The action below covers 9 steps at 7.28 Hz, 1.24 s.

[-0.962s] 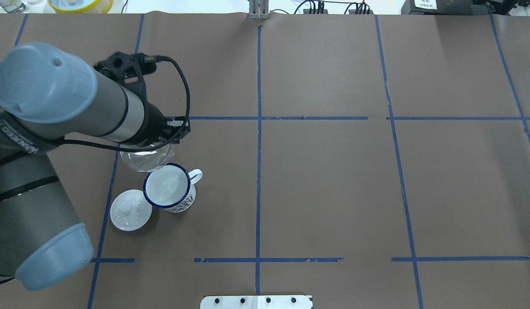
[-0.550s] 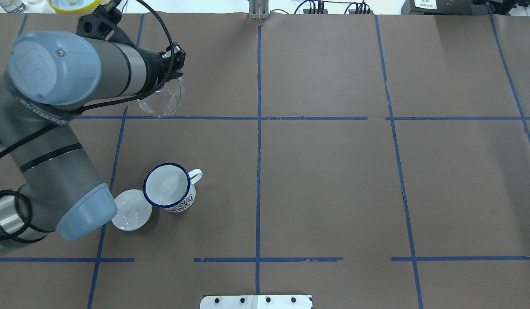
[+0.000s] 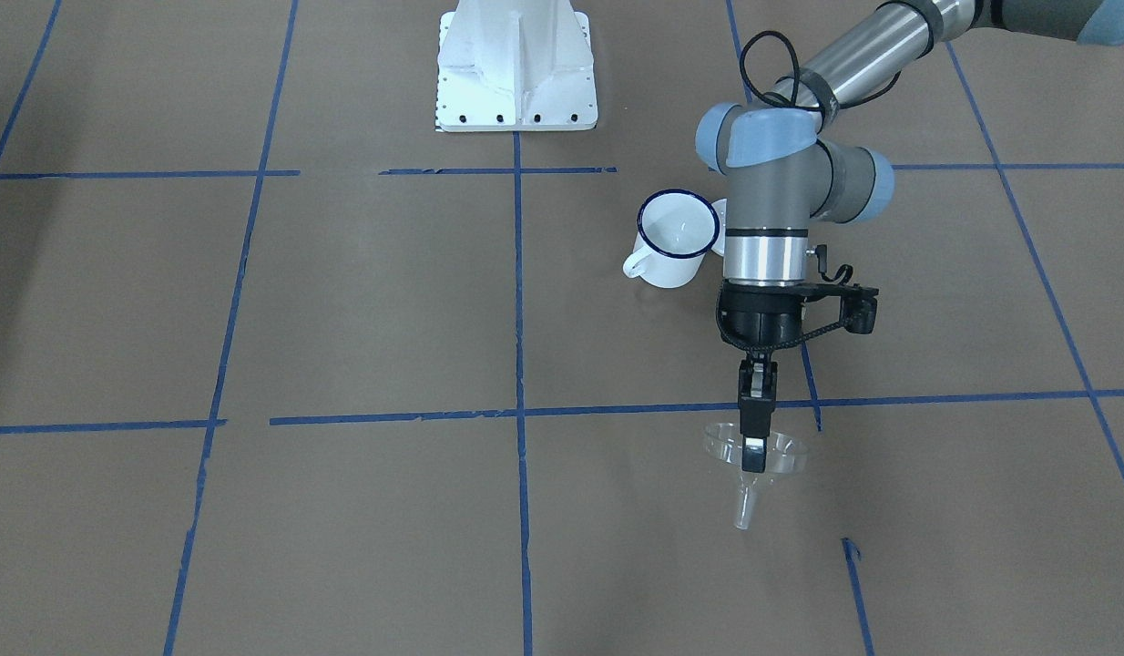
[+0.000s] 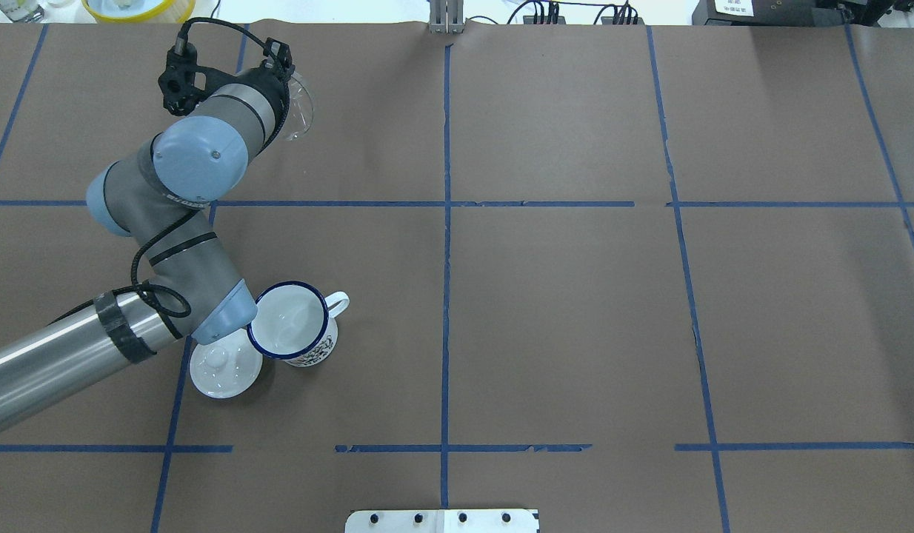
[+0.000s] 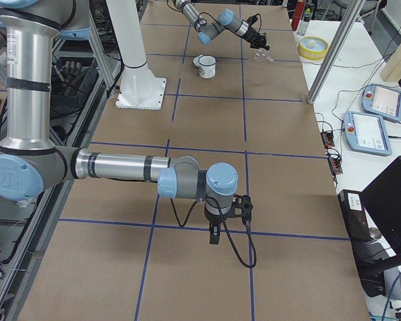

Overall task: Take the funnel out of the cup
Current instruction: 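Carry the funnel farther from the robot and lower it onto the table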

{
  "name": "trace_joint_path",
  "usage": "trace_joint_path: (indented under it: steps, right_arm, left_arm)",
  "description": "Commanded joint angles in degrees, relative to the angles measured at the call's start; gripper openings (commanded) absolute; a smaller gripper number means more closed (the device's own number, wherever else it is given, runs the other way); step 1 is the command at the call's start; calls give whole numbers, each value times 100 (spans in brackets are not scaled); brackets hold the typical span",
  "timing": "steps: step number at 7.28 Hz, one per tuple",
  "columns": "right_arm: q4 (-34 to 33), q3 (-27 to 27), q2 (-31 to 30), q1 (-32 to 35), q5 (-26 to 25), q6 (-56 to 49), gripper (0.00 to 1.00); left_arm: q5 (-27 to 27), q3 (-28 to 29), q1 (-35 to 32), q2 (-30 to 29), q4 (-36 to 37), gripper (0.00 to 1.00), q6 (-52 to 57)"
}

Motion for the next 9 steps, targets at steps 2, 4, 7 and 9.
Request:
trace_joint_path:
  steps: [2,4,7,9]
  right_arm:
    - [0,0,0,0,0,0,100]
    - [0,0,0,0,0,0,100]
    - [0,0,0,0,0,0,100]
    - [0,0,0,0,0,0,100]
  left_arm:
    - [277,1251,-15,-292,-720,11,-89]
    - [242,1279,-15,-292,-694,76,51]
    - [225,1148,-24,-266,-693,100,767]
    - [-779,55,-103,144,-327,100,2206]
